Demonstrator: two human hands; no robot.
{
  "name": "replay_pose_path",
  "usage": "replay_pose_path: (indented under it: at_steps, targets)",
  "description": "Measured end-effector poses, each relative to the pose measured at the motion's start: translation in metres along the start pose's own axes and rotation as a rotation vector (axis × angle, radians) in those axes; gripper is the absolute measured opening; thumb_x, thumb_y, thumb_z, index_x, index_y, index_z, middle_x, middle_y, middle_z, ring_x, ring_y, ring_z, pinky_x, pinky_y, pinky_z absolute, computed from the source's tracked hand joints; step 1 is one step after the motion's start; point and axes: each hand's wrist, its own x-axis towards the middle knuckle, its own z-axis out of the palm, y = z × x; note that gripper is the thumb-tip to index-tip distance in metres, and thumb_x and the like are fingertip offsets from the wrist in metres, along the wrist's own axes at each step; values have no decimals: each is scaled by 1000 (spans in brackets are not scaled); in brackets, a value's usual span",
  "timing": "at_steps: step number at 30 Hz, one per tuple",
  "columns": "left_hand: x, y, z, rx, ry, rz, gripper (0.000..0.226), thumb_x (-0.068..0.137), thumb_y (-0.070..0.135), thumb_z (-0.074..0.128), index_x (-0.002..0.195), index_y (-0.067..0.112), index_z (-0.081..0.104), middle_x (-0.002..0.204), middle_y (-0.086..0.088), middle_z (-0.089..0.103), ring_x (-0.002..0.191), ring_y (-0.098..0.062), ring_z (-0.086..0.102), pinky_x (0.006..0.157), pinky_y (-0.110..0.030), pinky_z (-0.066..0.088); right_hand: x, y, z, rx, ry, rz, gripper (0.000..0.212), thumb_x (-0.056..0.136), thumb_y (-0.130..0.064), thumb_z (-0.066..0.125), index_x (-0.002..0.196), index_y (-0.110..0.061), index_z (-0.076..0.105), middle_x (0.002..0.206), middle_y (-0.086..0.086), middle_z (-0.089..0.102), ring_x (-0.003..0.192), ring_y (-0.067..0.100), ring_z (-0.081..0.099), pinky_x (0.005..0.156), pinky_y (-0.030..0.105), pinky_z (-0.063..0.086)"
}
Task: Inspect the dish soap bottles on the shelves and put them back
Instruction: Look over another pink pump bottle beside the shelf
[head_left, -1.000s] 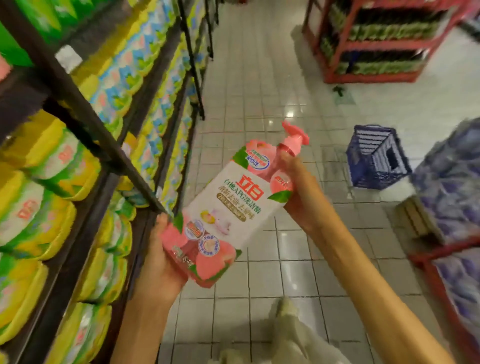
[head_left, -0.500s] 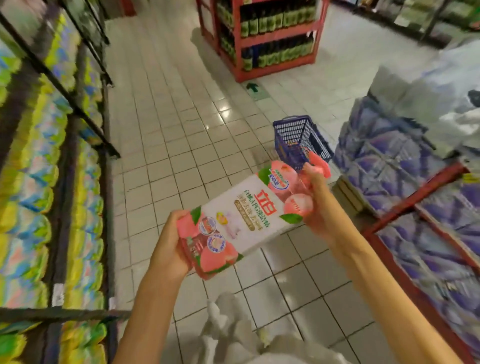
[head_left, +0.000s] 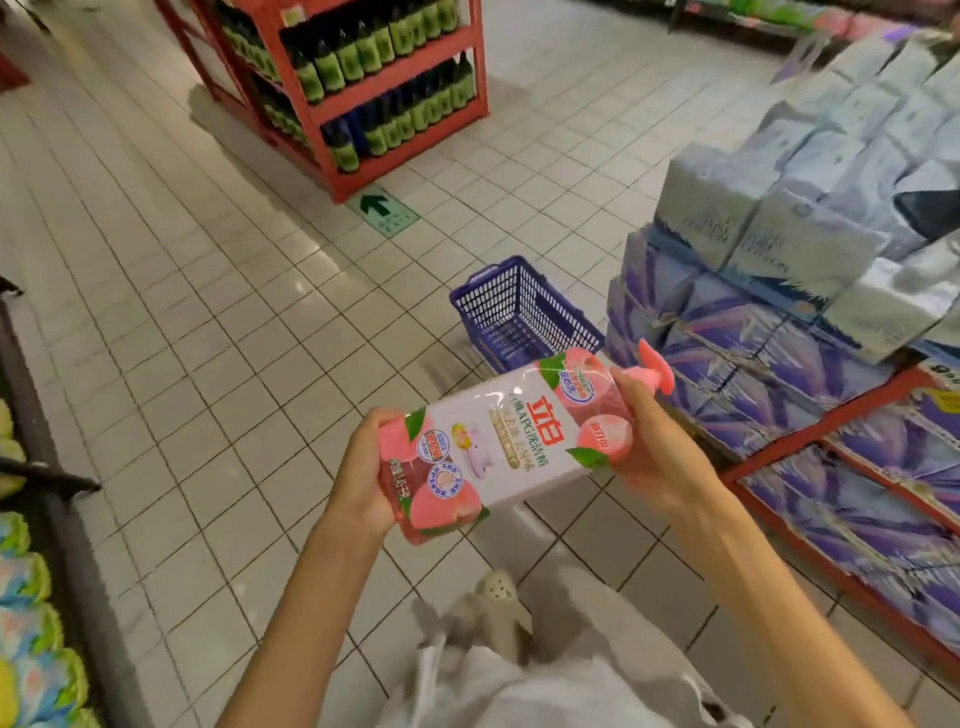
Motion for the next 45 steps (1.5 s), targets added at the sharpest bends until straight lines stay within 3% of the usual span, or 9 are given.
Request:
replay_pose_path:
  at_steps: [7, 15, 20, 24, 30, 37, 39, 42, 45]
  targets:
    - [149, 98, 72, 146, -74, -130, 18, 85, 27, 50, 70, 18, 46, 82, -11, 56, 79, -27, 56, 82, -45, 50, 141, -62, -7, 231, 217, -32, 31, 96, -25, 53, 86, -48, 72, 92, 4, 77, 82, 22, 75, 55, 35, 59]
    - [342, 176, 135, 162, -46, -233, 37, 88, 23, 45, 50, 20, 46, 46, -1, 55, 41, -14, 55, 50, -24, 50, 333, -125, -24, 210, 343, 54, 24, 97, -27, 53, 108, -45, 63, 94, -2, 77, 82, 18, 75, 68, 42, 58]
    - [467, 212, 164, 227, -94, -351, 41, 85, 20, 43, 43, 21, 42, 42, 2, 47, 36, -11, 48, 43, -18, 45, 420, -134, -31, 254, 442, 211, 26, 80, -31, 62, 97, -16, 74, 101, 14, 75, 89, 25, 74, 78, 44, 56]
    - [582, 217, 183, 339, -134, -426, 39, 98, 35, 40, 71, 16, 61, 61, -8, 69, 51, -20, 66, 50, -27, 54, 506, -120, -54, 288, 595, 253, 22, 98, -23, 51, 110, -9, 62, 88, 11, 76, 73, 21, 74, 62, 36, 59]
    - [754, 164, 187, 642, -182, -460, 31, 100, 32, 45, 106, 6, 61, 109, -18, 66, 97, -33, 64, 93, -52, 50, 637, -55, -104, 499, 776, 274, 27, 102, -19, 46, 87, -9, 67, 69, 8, 75, 59, 19, 72, 44, 38, 57]
    - [958, 23, 156, 893, -223, -496, 51, 95, 43, 52, 135, 10, 50, 131, -19, 56, 103, -34, 64, 70, -43, 58, 769, 98, -211, 701, 880, 318, 20, 96, -19, 53, 91, -3, 63, 84, 14, 72, 74, 29, 69, 44, 44, 57]
    - [1008, -21, 147, 953, -228, -428, 46, 96, 46, 49, 123, 11, 60, 121, -19, 61, 85, -27, 65, 63, -37, 57, 801, 136, -242, 732, 862, 276, 17, 63, -15, 73, 75, -3, 72, 74, 14, 74, 61, 28, 72, 41, 44, 55]
    - [1068, -85, 134, 1063, -175, -330, 47, 102, 39, 36, 131, 7, 54, 132, -20, 54, 111, -29, 57, 85, -29, 49, 839, 183, -284, 732, 863, 219, 27, 31, -24, 73, 55, -10, 76, 66, 9, 74, 55, 22, 71, 39, 42, 55]
    - [1109, -137, 118, 1122, -187, -377, 45, 103, 32, 37, 130, -2, 51, 127, -22, 56, 102, -28, 60, 70, -29, 55, 870, 221, -323, 715, 914, 266, 43, 53, -12, 84, 94, -6, 74, 81, 12, 72, 72, 26, 72, 49, 41, 58]
